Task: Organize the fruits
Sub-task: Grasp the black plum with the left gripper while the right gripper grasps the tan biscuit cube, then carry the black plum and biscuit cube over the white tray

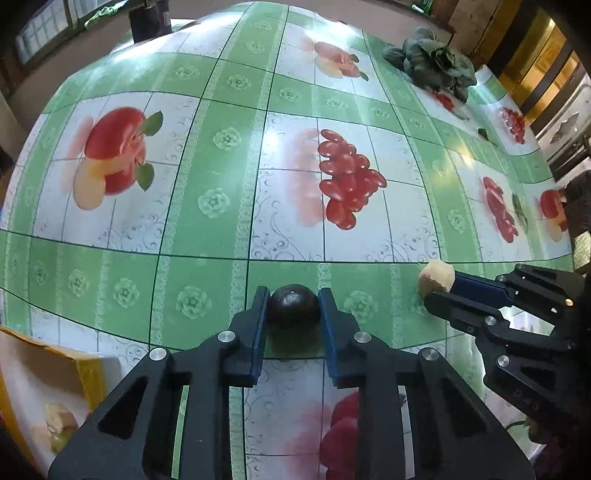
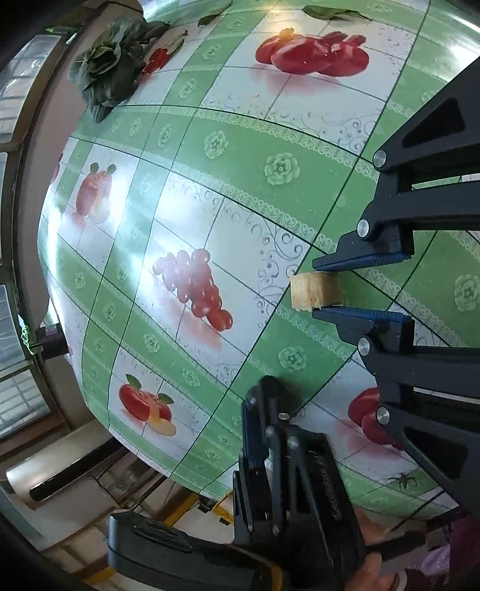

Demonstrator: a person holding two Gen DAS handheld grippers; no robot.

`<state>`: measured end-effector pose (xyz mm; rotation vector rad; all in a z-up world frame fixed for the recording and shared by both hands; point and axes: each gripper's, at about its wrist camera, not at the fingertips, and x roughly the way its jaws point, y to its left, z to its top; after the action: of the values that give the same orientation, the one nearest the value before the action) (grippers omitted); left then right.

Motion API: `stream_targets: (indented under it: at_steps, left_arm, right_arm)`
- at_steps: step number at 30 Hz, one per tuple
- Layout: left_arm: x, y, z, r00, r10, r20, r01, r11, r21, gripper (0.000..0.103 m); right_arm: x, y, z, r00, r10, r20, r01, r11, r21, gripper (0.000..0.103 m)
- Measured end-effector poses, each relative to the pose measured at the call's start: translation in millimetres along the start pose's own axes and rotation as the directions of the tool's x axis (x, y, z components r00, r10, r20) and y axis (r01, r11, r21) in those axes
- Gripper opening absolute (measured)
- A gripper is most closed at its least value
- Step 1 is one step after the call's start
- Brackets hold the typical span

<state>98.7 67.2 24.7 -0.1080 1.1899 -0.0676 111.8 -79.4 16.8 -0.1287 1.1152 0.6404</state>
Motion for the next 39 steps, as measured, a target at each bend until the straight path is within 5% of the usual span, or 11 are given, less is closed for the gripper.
stream_targets:
  at_steps: [8,14,18,22,27,39]
  left_arm:
    - [-34.9,11.4,-19.7,0.998,0.036,0.042,-0.034,0.999,-0.039,0.024]
    - [-46.3,17.6,-38.1,0.999,0.036,0.037,-0.033,0.997,-0.063,0.024]
    - [-56.8,24.4,-48.4,0.998,0.034,0.045,-0.030,0.995,-0.091,0.025]
    - [-68.2,25.6,-54.3,0.998,0.027,0.059,-0.021,0.995,-0.100,0.025]
    - [-78.2,26.8,-61.5,0.997,0.025,0.069,-0.018,0.993,-0.113,0.025]
    - [-103.8,34.3,-83.2,0.992,0.057,0.108,-0.042,0.989,-0.139,0.024]
  right_arm:
    - [-19.3,6.2,-9.9,0.998,0.048,0.032,-0.049,0.998,0.035,0.018]
    - [-21.8,15.8,-16.9,1.000,-0.003,0.027,0.002,0.999,0.035,0.018]
    - [-21.5,9.8,-15.9,0.999,-0.006,0.032,0.004,0.997,0.072,0.039]
    - [-14.1,7.6,-8.4,0.998,-0.023,0.055,0.018,0.996,0.091,0.039]
    - [0.9,18.8,-3.0,0.998,-0.067,0.018,0.066,0.998,0.012,0.018]
    - [-44.9,33.9,-19.4,0.999,-0.010,0.040,0.009,1.000,0.019,0.018]
